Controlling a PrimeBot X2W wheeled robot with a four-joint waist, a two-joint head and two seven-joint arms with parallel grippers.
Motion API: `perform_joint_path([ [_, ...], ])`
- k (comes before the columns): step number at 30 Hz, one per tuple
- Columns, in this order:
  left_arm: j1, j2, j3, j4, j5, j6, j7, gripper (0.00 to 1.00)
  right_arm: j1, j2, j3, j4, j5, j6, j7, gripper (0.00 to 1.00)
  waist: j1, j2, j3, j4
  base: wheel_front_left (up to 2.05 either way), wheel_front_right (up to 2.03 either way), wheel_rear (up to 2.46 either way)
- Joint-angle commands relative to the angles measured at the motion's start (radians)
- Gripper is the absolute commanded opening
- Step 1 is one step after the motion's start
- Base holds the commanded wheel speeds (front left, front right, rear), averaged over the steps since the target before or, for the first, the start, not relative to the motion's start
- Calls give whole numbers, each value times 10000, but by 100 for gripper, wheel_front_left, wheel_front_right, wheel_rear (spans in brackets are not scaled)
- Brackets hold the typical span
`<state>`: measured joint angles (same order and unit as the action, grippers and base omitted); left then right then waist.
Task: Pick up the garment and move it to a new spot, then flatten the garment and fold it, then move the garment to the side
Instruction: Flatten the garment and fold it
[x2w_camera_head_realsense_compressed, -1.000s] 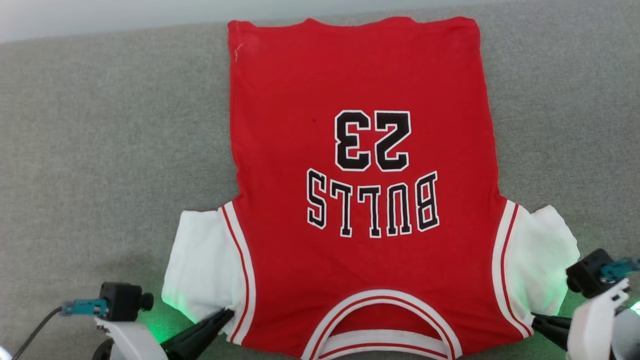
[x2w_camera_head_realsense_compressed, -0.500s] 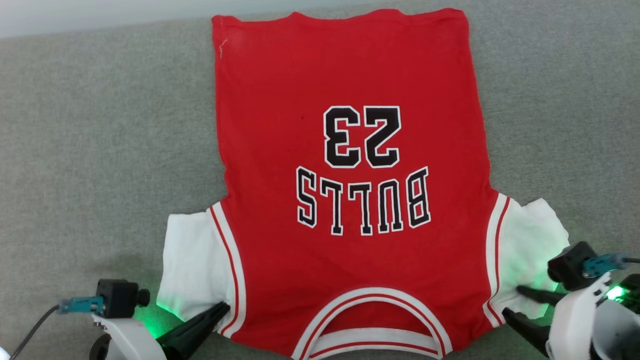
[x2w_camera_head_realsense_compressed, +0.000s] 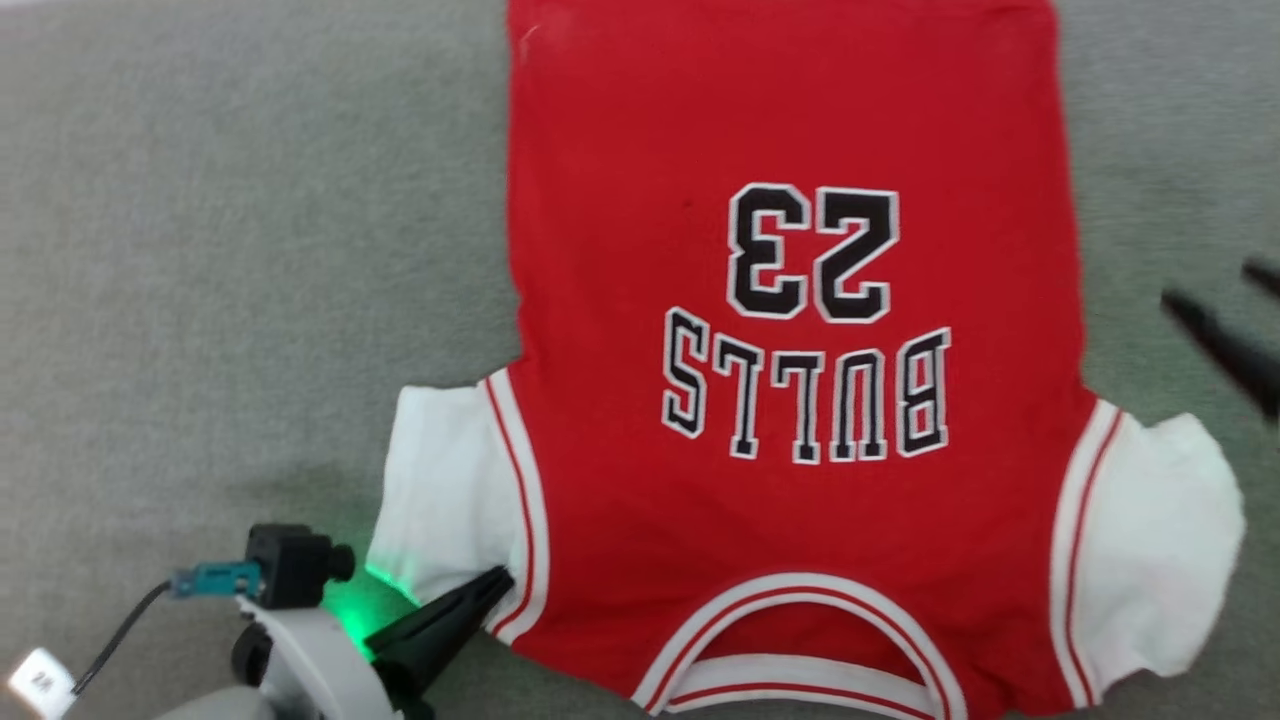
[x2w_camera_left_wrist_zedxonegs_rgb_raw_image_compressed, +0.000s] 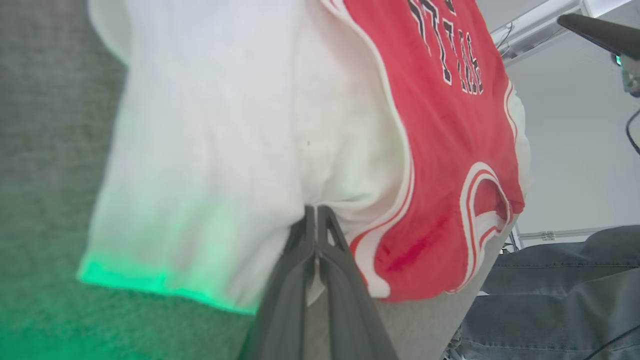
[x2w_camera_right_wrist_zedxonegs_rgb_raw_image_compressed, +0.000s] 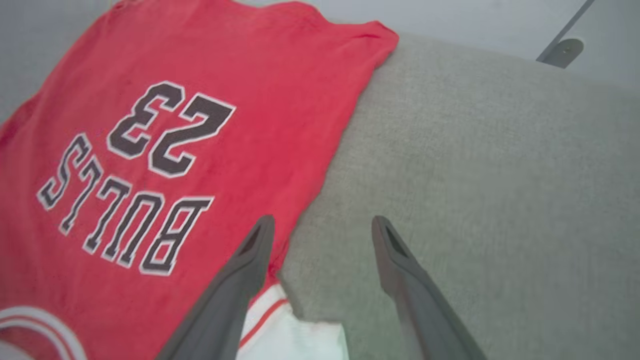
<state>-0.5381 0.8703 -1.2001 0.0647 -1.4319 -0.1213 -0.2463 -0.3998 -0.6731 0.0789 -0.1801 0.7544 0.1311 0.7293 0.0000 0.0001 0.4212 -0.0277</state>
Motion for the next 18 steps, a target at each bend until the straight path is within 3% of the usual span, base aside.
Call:
perform_joint_path([
  [1, -273, -754, -68, 227, 32, 69, 161, 0, -544, 180, 66, 388, -206, -7, 70, 100, 0, -1, 564, 559, 0, 0, 0],
  [4, -602, -1072, -70, 283, 265, 38, 241, 0, -2516, 686, 80, 2263, -1110, -8, 278, 100, 0, -1, 994, 1015, 0, 0, 0],
  [11, -1133, -1602, -179, 506, 597, -17, 408, 0, -6230, 1136, -164, 5927, -2617, -7, 1583, 100, 0, -1, 1875, 2009, 0, 0, 0],
  [18, -1409, -1993, -294, 812, 734, 12, 332, 0, -8059, 1368, -47, 7808, -3554, -7, 2803, 100, 0, -1, 2463, 2470, 0, 0, 0],
])
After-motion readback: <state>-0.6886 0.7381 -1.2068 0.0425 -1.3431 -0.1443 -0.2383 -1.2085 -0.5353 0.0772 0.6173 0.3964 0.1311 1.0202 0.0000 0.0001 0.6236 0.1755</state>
